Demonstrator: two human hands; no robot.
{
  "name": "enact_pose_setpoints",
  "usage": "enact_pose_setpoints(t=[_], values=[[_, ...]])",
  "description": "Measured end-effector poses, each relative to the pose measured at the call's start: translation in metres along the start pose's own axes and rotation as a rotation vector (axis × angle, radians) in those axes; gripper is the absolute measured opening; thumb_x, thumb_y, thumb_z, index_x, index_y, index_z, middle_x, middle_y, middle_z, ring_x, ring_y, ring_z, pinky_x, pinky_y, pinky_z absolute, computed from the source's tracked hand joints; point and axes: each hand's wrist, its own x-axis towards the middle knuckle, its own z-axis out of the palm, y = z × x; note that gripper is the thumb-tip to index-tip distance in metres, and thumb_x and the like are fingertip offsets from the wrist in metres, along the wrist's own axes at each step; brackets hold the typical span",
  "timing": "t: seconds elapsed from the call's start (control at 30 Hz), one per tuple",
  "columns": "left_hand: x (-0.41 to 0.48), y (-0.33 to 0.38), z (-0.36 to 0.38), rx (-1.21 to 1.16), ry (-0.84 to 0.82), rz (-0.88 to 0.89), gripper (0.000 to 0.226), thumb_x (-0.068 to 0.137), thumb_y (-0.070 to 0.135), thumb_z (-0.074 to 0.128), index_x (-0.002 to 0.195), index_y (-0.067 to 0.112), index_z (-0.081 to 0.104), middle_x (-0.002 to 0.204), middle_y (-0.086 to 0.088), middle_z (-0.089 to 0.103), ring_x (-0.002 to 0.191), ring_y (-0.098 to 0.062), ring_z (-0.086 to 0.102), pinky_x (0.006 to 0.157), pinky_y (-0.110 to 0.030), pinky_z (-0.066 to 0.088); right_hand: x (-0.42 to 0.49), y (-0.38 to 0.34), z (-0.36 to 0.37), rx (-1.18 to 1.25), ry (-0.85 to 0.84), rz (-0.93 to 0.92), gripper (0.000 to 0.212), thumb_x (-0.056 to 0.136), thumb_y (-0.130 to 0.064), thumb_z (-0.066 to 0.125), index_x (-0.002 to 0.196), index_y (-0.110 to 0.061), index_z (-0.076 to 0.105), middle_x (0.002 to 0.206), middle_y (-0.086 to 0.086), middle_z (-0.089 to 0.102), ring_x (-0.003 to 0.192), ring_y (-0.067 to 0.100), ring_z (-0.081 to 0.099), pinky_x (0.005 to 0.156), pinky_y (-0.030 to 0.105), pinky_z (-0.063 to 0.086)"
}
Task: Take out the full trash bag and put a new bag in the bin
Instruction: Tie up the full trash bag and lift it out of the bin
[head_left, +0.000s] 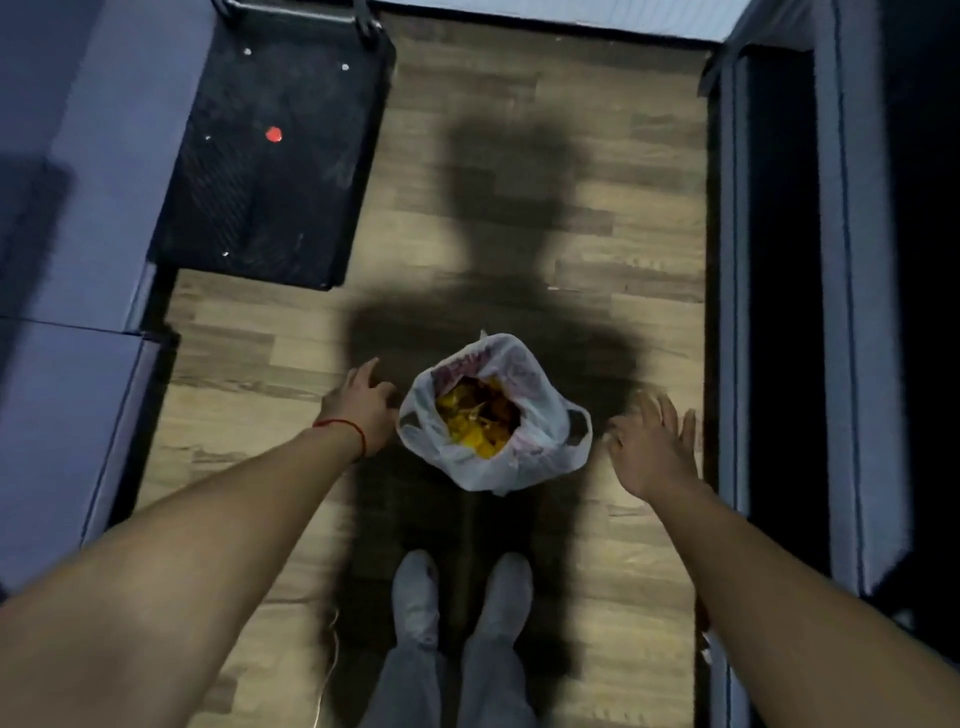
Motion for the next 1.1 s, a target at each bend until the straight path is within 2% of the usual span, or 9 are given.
enact_pose_setpoints(t=[0.17,0.27,0.33,0.4,0.5,0.6,0.73,0.9,1.1], values=[[0.098,-0.017,0.096,0.119,-0.084,-0.002,0.037,0.09,0.039,0.054,0.124,0.027,0.058,0.162,-0.006,0.007,0.146,-0.031,0.015,0.112,-0.049,0.03,0.102,0.012,0.099,-0.019,0.001,0.059,0.034,0.1,-0.033,0.038,0.13,-0.033,0.055,0.163,0.005,0.009,0.149,0.03,0.001,0.12,0.053,-0.002],[0.136,-0.021,0.151,0.053,-0.133,-0.044,0.06,0.092,0.039,0.052,0.147,0.025,0.031,0.162,-0.005,0.009,0.146,-0.03,0.018,0.116,-0.047,0.027,0.146,0.016,0.159,0.037,-0.076,0.131,0.035,0.099,-0.03,0.043,0.13,-0.034,0.057,0.162,0.008,0.007,0.148,0.035,0.0,0.119,0.052,0.001],[0.155,-0.025,0.181,-0.036,-0.121,-0.068,0.077,0.09,0.037,0.056,0.152,0.02,0.014,0.161,-0.007,0.015,0.145,-0.03,0.023,0.115,-0.047,0.029,0.165,0.012,0.195,0.029,-0.138,0.15,0.037,0.097,-0.026,0.047,0.132,-0.032,0.056,0.161,0.011,0.007,0.147,0.039,0.002,0.119,0.053,0.007],[0.169,-0.027,0.2,-0.045,-0.11,-0.084,0.078,0.088,0.03,0.061,0.15,0.013,0.018,0.157,-0.012,0.022,0.142,-0.033,0.028,0.112,-0.047,0.033,0.181,0.009,0.224,0.102,-0.194,0.192,0.04,0.093,-0.023,0.051,0.134,-0.022,0.052,0.159,0.014,0.012,0.144,0.042,0.013,0.116,0.052,0.016],[0.18,-0.033,0.214,-0.04,-0.055,-0.053,0.053,0.089,0.021,0.059,0.137,0.007,0.042,0.141,-0.018,0.046,0.128,-0.037,0.044,0.104,-0.049,0.041,0.192,0.009,0.253,0.313,-0.253,0.199,0.04,0.086,-0.022,0.056,0.121,-0.004,0.057,0.138,0.024,0.048,0.123,0.042,0.048,0.097,0.04,0.04],[0.175,-0.04,0.211,-0.084,-0.008,-0.015,0.036,0.09,0.022,0.055,0.122,0.006,0.056,0.123,-0.021,0.059,0.111,-0.039,0.057,0.094,-0.046,0.048,0.181,0.004,0.251,0.554,-0.117,0.294,0.021,0.088,-0.002,0.056,0.105,0.005,0.066,0.111,0.03,0.065,0.105,0.043,0.06,0.074,0.031,0.035],[0.139,-0.042,0.181,-0.183,0.08,-0.116,0.027,0.092,0.033,0.047,0.103,0.014,0.063,0.107,-0.017,0.061,0.093,-0.036,0.06,0.073,-0.035,0.046,0.148,-0.004,0.208,0.843,0.118,0.398,0.027,0.089,-0.012,0.06,0.114,-0.01,0.069,0.119,0.018,0.066,0.11,0.037,0.059,0.083,0.03,0.041],[0.085,-0.035,0.135,-0.309,0.176,-0.204,0.032,0.089,0.027,0.056,0.115,0.008,0.058,0.122,-0.018,0.055,0.105,-0.038,0.057,0.086,-0.041,0.046,0.103,-0.011,0.16,0.915,0.306,0.366,0.036,0.088,-0.004,0.06,0.122,-0.014,0.065,0.126,0.012,0.058,0.116,0.031,0.057,0.089,0.024,0.038],[0.027,-0.004,0.085,-0.431,0.282,-0.014,0.028,0.089,0.018,0.06,0.115,0.009,0.058,0.119,-0.013,0.058,0.103,-0.03,0.058,0.086,-0.037,0.048,0.049,-0.022,0.113,0.873,0.37,0.186,0.06,0.089,-0.001,0.057,0.143,-0.024,0.046,0.139,0.007,0.048,0.121,0.029,0.054,0.089,0.026,0.04]])
